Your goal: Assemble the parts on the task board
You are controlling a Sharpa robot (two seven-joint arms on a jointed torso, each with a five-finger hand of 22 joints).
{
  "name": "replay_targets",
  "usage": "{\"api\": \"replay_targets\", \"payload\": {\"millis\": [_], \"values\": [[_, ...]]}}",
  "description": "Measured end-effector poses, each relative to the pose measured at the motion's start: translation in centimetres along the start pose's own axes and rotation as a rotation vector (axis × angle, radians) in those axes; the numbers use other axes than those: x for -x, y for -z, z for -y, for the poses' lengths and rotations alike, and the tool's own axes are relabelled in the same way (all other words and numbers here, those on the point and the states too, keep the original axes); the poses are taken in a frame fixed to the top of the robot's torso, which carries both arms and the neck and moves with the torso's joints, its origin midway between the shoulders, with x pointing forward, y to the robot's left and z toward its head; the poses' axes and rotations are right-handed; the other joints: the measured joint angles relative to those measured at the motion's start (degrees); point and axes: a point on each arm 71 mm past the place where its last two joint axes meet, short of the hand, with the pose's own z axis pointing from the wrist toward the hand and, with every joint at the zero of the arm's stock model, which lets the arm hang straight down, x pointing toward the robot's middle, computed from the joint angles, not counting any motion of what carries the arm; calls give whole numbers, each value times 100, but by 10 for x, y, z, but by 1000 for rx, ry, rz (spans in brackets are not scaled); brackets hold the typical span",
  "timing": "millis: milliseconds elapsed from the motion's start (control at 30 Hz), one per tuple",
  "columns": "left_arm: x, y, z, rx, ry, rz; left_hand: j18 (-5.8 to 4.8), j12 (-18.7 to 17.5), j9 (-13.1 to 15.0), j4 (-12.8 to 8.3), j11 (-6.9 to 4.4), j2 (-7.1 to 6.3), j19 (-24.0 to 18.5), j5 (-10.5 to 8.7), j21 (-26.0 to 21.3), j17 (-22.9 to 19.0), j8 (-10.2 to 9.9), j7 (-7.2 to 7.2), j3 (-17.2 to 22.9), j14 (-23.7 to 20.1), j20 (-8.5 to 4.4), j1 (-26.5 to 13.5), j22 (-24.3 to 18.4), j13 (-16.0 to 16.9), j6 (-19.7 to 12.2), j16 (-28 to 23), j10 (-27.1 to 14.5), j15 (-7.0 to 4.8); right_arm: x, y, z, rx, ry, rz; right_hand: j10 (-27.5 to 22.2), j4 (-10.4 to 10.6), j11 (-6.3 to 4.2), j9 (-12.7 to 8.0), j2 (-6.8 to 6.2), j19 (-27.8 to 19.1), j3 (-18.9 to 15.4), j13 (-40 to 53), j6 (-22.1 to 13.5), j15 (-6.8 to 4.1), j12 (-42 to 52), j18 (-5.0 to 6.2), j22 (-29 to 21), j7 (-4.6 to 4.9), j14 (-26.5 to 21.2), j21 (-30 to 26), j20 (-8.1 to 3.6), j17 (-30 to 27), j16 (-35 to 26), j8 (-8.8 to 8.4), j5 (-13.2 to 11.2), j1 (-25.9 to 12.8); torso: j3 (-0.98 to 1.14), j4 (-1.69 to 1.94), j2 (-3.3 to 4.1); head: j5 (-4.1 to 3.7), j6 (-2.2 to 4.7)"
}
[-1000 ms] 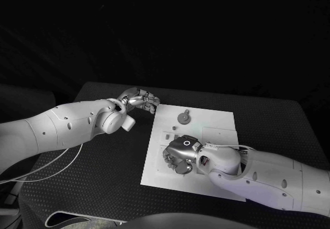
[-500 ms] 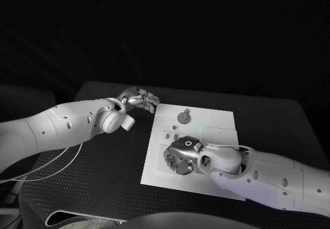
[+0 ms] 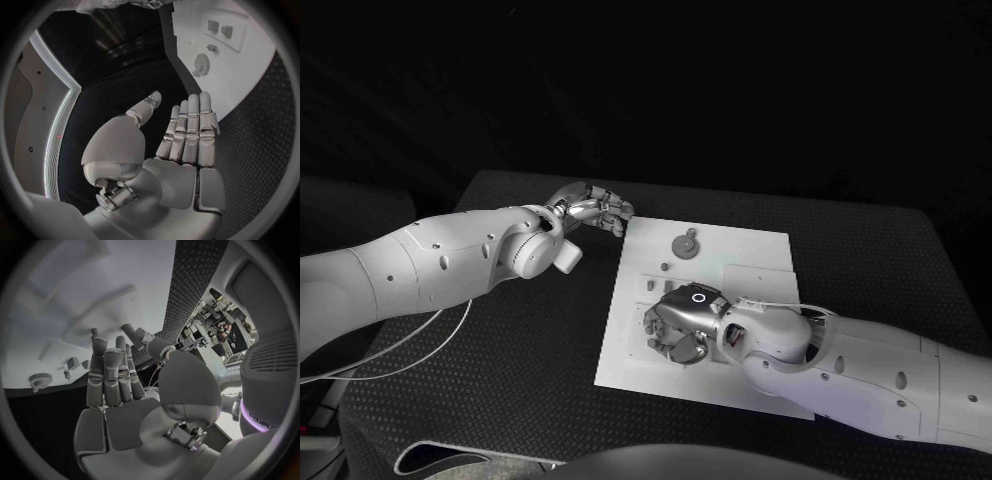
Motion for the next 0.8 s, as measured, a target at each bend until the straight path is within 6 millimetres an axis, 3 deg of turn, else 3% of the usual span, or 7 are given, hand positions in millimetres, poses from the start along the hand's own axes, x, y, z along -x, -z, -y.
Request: {"api": "replay_targets", "payload": {"millis": [200,400,533,600,667,800], "values": [[0,0,0,1,0,0,2,0,0,0,0,0,0,0,-23,0,0,0,0,0,0,0,0,0,0,-22,0,0,1,2,2,-5,-7,18,-31,0,31,-6,-30,-1,0,-6,-30,19,-23,-37,0,11,-19,0,1,0,0,-11,0,15,0,2,0,-7,7],[0,0,0,1,0,1,3,0,0,0,0,0,0,0,-22,5,0,0,0,0,0,0,0,0,0,-22,0,0,2,3,0,4,-25,28,-242,65,75,-36,-198,-118,-65,-50,-166,109,-61,-79,0,51,-174,0,31,0,0,-89,0,-48,-2,2,0,-10,5],[0,0,0,2,0,0,2,0,0,0,0,0,0,0,-22,5,0,0,0,0,0,0,0,-3,0,-22,0,0,2,3,-2,17,-40,26,-566,65,180,-37,-295,-345,-280,-118,-285,214,-61,-96,0,-22,-465,0,94,3,0,-101,0,-147,-2,3,0,-10,-2],[0,0,0,2,0,0,2,0,1,0,0,0,0,0,-22,5,0,0,0,0,0,0,0,-5,0,-22,0,0,2,2,-2,22,-45,24,-649,53,194,-36,-282,-436,-360,-136,-296,256,-61,-100,2,-31,-569,0,124,20,0,-101,0,-171,-2,4,0,-10,-3],[0,0,0,2,0,0,1,0,1,0,0,0,0,0,-22,5,0,0,0,0,0,0,0,-5,0,-22,0,0,2,2,-3,27,-51,20,-758,47,286,-26,-262,-504,-413,-142,-243,287,-61,-127,5,-78,-657,0,154,49,35,-102,0,-191,-3,4,0,-10,-3],[0,0,0,2,0,0,-1,0,1,0,0,0,0,0,-22,10,0,0,0,0,0,0,0,-5,0,-22,0,0,2,2,-4,36,-59,16,-759,47,285,5,-261,-513,-443,-138,-205,285,-61,-129,5,-115,-695,44,164,85,133,-71,0,-188,-3,4,1,-10,-5]]}}
